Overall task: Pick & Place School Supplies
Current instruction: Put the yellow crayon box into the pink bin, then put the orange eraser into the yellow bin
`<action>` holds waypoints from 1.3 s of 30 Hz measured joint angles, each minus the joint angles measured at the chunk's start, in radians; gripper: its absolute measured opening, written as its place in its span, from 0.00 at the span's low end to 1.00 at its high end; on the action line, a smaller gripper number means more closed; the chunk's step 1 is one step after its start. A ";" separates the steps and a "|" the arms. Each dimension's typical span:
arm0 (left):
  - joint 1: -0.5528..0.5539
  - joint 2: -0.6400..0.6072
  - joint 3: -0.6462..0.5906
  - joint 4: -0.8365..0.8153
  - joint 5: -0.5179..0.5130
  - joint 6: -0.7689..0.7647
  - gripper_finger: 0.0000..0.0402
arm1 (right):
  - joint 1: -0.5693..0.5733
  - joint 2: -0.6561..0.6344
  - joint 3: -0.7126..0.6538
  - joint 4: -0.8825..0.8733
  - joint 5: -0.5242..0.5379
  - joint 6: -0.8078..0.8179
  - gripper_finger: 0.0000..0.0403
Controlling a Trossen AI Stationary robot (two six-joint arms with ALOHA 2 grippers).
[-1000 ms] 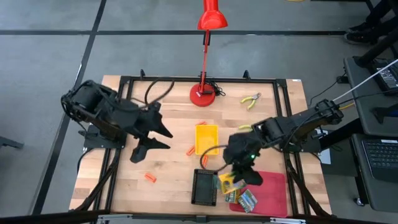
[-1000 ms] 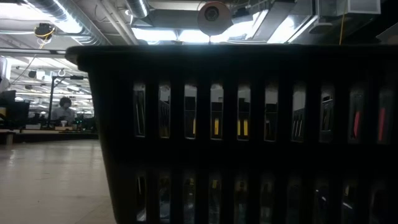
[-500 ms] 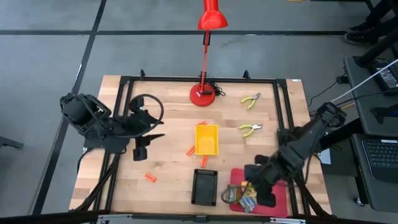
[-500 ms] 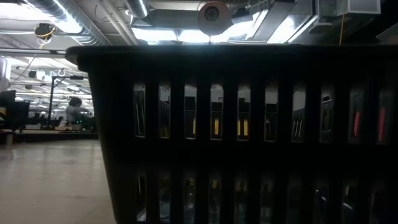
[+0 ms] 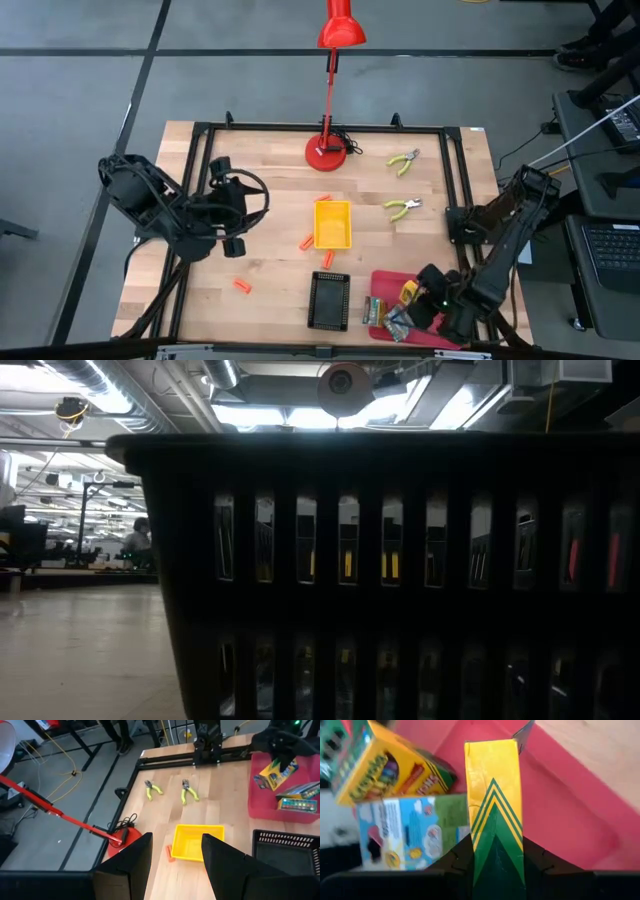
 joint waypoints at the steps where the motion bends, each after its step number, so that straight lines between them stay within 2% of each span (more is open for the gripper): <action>1: 0.000 0.000 -0.006 0.001 -0.002 -0.004 0.42 | 0.007 0.000 -0.013 0.023 0.022 0.032 0.24; 4: 0.005 0.000 -0.011 0.001 -0.016 -0.019 0.42 | 0.014 0.012 -0.034 0.064 0.043 0.076 0.24; 7: 0.008 0.000 -0.011 0.001 -0.041 -0.044 0.42 | 0.014 0.045 -0.034 0.087 0.018 0.070 0.27; 12: -0.005 0.000 -0.011 0.001 -0.097 -0.093 0.42 | 0.014 0.075 -0.034 0.105 -0.008 0.081 0.41; 15: -0.015 0.000 -0.011 0.001 -0.127 -0.125 0.42 | 0.012 0.071 -0.034 0.090 0.029 0.109 0.51; 18: -0.022 0.000 -0.011 0.001 -0.159 -0.154 0.42 | -0.005 0.045 -0.034 0.090 0.116 0.115 0.59; 21: -0.022 0.000 -0.011 0.001 -0.185 -0.187 0.42 | -0.035 0.021 -0.022 0.070 0.245 0.117 0.62; 26: -0.021 0.019 -0.011 0.001 -0.196 -0.233 0.42 | -0.100 -0.011 0.026 -0.089 0.376 0.100 0.61; 30: 0.003 0.055 -0.022 0.004 -0.178 -0.294 0.42 | -0.165 -0.049 0.032 -0.136 0.544 0.111 0.59; 33: 0.035 0.048 -0.140 0.004 -0.132 -0.411 0.42 | -0.219 -0.076 0.032 -0.136 0.604 0.085 0.59; 36: 0.059 0.002 -0.373 0.003 -0.041 -0.625 0.42 | -0.260 -0.112 0.032 -0.126 0.657 0.046 0.59; 39: 0.069 -0.048 -0.623 0.003 0.110 -0.850 0.42 | -0.282 -0.155 0.032 -0.089 0.678 -0.031 0.59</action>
